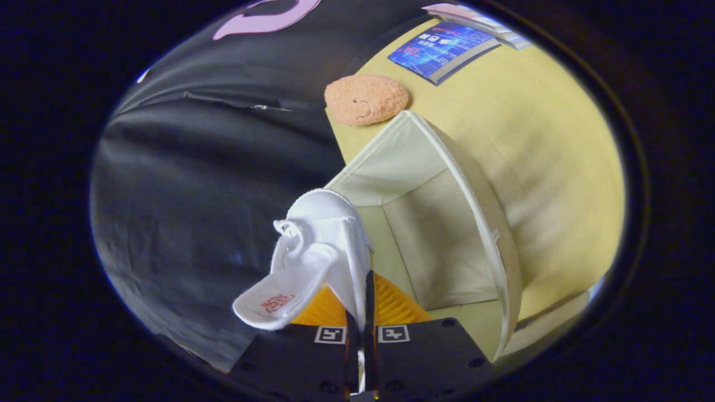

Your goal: Open the storage box then place both shoes into the box .Put the left shoe in first, then the right shoe, with the right side of both shoes facing outward in a uniform manner.

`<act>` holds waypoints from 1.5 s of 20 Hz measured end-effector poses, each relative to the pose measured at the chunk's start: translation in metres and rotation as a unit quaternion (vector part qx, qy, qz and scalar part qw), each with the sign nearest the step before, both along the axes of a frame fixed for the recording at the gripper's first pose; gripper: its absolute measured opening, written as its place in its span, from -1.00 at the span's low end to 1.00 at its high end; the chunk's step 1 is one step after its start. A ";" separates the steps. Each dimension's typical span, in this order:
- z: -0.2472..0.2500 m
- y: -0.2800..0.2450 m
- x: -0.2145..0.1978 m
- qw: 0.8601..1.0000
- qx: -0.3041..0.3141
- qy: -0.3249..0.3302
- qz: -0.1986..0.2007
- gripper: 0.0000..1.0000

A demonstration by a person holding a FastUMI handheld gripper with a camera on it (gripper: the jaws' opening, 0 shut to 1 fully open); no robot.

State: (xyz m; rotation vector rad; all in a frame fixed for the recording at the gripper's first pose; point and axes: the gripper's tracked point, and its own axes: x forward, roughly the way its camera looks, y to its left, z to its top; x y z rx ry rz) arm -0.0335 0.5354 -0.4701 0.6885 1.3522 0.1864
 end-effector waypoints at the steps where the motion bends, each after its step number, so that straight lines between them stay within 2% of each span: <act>1: -0.009 0.000 0.001 1.000 -0.012 -0.003 -0.006 -0.87; 8: -0.036 -0.006 0.010 0.998 -0.048 -0.001 -0.049 -0.87; 12: -0.044 -0.003 0.014 0.997 -0.056 -0.010 -0.051 -0.87; 14: -0.047 0.005 0.009 0.998 -0.048 -0.007 -0.040 -0.82; 16: -0.044 0.014 0.005 0.999 -0.026 -0.010 -0.028 -0.21; 18: -0.021 0.033 0.007 0.999 0.038 -0.017 -0.025 0.40; 20: -0.005 0.029 0.011 0.999 0.039 -0.035 -0.006 1.00; 25: 0.030 -0.013 0.009 0.996 0.032 -0.071 0.032 0.99; 30: 0.072 -0.105 0.015 0.992 -0.008 -0.121 0.042 1.00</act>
